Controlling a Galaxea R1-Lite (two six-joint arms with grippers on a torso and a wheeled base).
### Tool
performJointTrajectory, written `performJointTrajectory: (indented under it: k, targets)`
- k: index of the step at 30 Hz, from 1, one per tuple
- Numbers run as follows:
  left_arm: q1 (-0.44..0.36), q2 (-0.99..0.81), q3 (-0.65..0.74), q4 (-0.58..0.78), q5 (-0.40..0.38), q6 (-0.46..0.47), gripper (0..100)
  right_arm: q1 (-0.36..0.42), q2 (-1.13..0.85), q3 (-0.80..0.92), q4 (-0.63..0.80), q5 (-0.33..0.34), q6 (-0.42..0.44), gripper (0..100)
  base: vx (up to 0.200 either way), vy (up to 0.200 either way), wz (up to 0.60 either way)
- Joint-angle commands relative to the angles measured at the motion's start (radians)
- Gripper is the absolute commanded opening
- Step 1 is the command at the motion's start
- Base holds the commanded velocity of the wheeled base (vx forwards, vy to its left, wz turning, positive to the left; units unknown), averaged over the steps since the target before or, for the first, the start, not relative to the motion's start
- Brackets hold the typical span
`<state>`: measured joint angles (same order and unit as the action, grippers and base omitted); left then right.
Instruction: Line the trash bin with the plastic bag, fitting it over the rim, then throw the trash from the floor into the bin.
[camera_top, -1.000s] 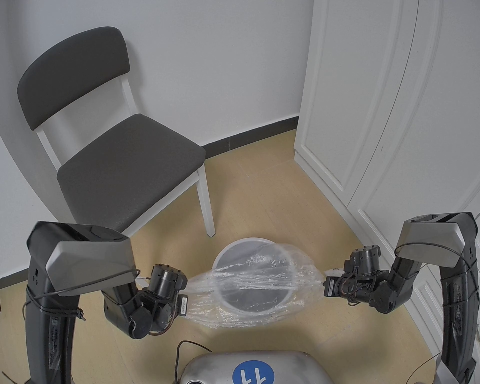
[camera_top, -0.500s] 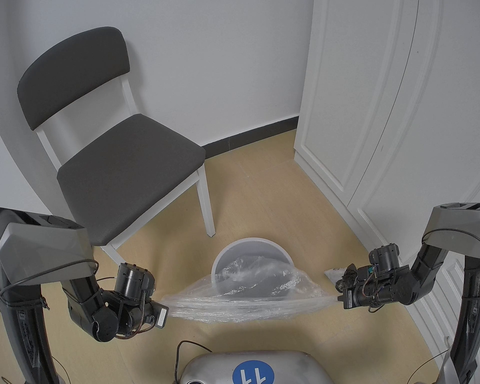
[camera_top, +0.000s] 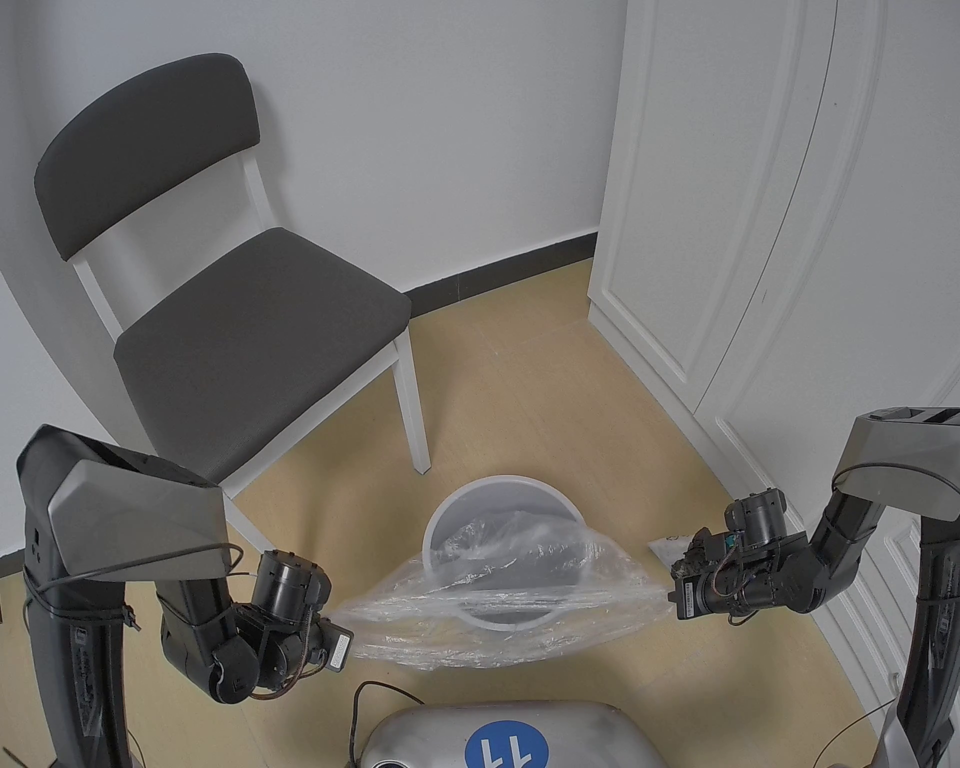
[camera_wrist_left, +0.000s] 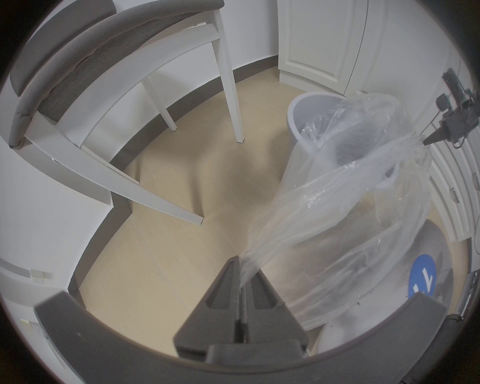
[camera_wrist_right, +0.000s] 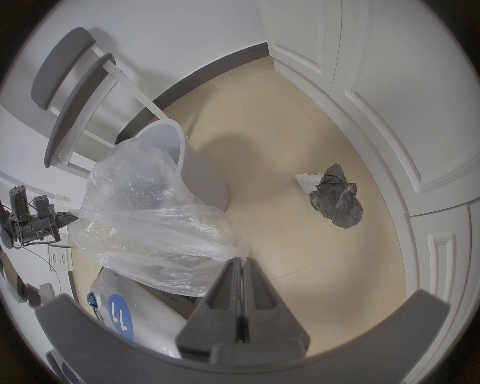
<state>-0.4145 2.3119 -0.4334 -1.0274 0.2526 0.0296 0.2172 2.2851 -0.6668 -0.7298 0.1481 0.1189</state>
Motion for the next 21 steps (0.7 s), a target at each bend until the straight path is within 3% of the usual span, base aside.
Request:
performJointTrajectory:
  k: [1, 9, 12, 21]
  targets:
    - [-0.020, 0.092, -0.007, -0.043, 0.045, 0.000, 0, 0.016, 0.036, -0.017, -0.002, -0.019, 0.002, 0, 0.000, 0.000, 0.00]
    - [-0.037, 0.150, -0.044, -0.151, 0.146, 0.000, 0, 0.024, 0.063, -0.034, -0.095, -0.041, 0.030, 0, 0.000, 0.000, 0.00]
    - [-0.067, 0.178, -0.045, -0.223, 0.185, 0.000, 0, 0.073, 0.080, -0.010, -0.215, -0.113, 0.057, 0, 0.000, 0.000, 0.00]
    - [-0.101, 0.178, -0.045, -0.289, 0.186, -0.010, 0, 0.143, 0.062, -0.011, -0.258, -0.166, 0.057, 0, 0.000, 0.000, 0.00]
